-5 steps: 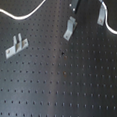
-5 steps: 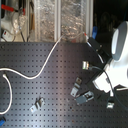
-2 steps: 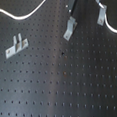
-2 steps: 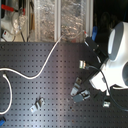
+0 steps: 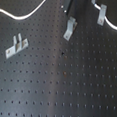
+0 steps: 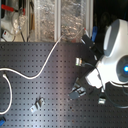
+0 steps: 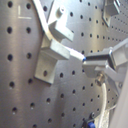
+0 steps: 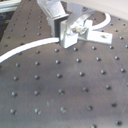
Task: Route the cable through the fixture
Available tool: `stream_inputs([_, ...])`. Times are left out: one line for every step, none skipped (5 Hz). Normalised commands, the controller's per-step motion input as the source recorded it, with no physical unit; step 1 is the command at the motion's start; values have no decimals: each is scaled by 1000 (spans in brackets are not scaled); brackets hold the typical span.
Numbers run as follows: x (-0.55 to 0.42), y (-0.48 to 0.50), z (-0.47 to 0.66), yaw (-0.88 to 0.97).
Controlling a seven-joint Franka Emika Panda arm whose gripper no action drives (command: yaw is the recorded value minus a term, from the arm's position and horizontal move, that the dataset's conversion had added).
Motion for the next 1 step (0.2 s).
stream_inputs([-28,308,-10,-6])
